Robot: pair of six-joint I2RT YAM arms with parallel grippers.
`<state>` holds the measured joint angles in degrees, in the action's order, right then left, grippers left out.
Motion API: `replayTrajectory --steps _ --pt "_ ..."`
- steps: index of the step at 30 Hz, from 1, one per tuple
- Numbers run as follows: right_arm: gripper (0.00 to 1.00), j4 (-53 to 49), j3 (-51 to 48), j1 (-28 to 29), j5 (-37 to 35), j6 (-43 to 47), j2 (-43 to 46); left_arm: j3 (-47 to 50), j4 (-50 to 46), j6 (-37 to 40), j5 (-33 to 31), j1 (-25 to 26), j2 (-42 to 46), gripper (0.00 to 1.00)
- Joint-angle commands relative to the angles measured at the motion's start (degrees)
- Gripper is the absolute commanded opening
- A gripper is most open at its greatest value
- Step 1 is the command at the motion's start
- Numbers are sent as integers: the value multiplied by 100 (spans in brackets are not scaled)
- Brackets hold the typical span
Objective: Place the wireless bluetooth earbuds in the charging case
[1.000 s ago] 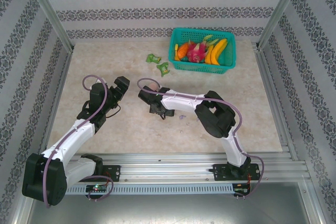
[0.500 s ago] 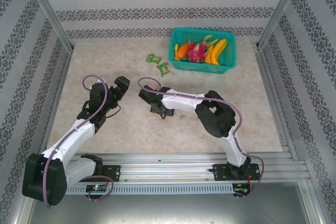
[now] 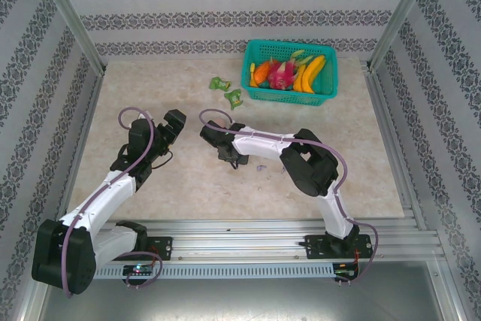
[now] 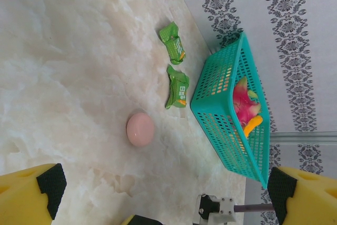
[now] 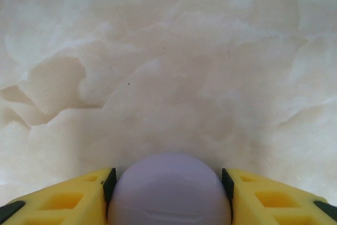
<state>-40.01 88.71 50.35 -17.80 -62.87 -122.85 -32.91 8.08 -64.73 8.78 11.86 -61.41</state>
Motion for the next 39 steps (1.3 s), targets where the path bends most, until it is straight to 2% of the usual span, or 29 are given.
replayTrajectory --steps 1,11,17,23,30,39 --pt "45 33 -212 -69 -77 -84 33 -45 57 163 86 -102 -60 100" --pt "43 413 -485 -275 8 -90 676 361 640 750 876 -91 -502 100" --pt "44 580 -469 -610 235 -50 788 966 2248 1147 1675 -54 -1175 100" --pt "43 756 -420 -905 528 -75 851 1070 3713 1412 2264 223 -2174 99" --pt "44 905 -363 -1162 885 -215 937 997 4847 1477 2154 769 -3106 91" --pt "44 1171 -429 -1305 1407 -736 923 728 5983 1329 1531 1398 -4157 70"
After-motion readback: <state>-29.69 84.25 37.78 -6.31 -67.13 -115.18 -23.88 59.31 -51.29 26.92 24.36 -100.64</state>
